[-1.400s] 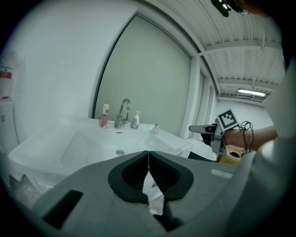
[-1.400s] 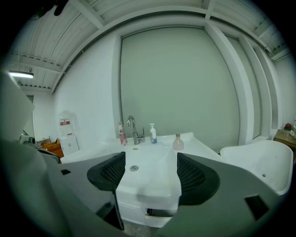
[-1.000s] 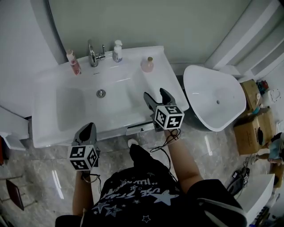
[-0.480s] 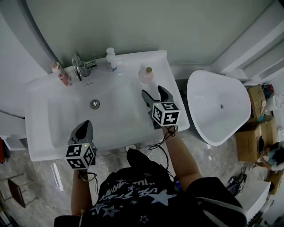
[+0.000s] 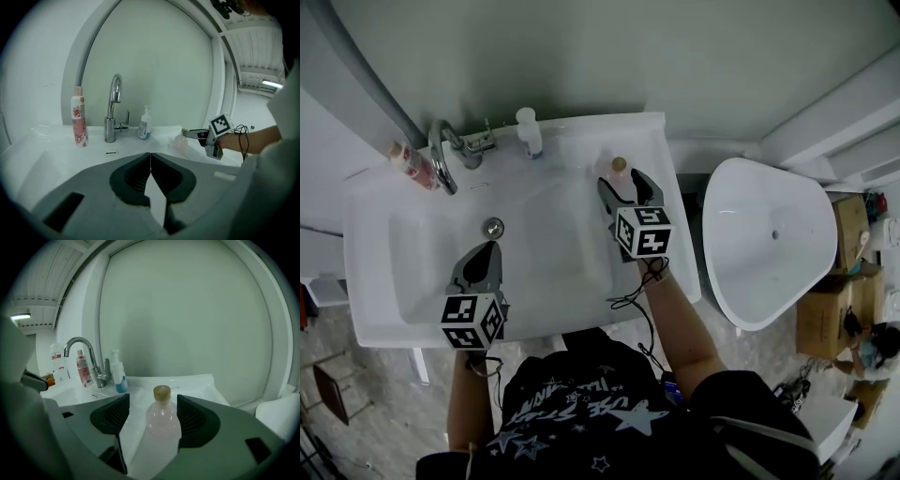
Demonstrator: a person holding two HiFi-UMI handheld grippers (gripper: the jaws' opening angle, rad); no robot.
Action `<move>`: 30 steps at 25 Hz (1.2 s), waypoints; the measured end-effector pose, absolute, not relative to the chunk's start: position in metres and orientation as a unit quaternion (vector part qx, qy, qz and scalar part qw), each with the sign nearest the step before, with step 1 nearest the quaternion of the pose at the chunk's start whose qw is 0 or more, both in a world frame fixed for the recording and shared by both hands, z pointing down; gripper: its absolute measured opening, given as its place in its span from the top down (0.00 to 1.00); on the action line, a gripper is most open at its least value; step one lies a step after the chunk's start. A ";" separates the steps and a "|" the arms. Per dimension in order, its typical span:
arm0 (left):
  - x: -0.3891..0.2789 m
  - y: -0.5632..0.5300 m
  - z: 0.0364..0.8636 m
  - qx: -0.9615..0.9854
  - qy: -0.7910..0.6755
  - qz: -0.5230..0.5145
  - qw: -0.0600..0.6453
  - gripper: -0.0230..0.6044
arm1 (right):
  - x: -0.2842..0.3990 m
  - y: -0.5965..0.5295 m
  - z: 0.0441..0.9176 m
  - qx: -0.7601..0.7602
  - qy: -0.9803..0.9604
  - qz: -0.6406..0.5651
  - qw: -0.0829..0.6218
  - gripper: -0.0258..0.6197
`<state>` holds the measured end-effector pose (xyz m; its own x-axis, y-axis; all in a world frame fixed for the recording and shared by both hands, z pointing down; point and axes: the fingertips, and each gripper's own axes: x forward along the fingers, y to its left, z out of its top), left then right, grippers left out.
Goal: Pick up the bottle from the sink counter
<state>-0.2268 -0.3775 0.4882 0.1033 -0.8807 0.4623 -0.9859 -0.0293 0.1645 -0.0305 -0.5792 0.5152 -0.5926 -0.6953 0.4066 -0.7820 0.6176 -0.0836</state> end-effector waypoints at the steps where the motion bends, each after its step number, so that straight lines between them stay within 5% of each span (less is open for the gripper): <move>1: -0.226 -0.383 0.488 0.707 -0.660 0.117 0.225 0.93 | -0.033 -0.585 0.519 0.417 -0.883 0.127 0.173 0.49; 6: -0.223 -0.397 0.496 0.706 -0.658 0.122 0.231 0.93 | -0.037 -0.607 0.533 0.433 -0.876 0.127 0.172 0.52; 13: -0.222 -0.399 0.506 0.703 -0.656 0.129 0.243 0.93 | -0.042 -0.620 0.535 0.445 -0.873 0.066 0.187 0.68; 30: -0.227 -0.356 0.496 0.706 -0.659 0.119 0.231 0.93 | -0.035 -0.595 0.509 0.454 -0.868 0.079 0.186 0.74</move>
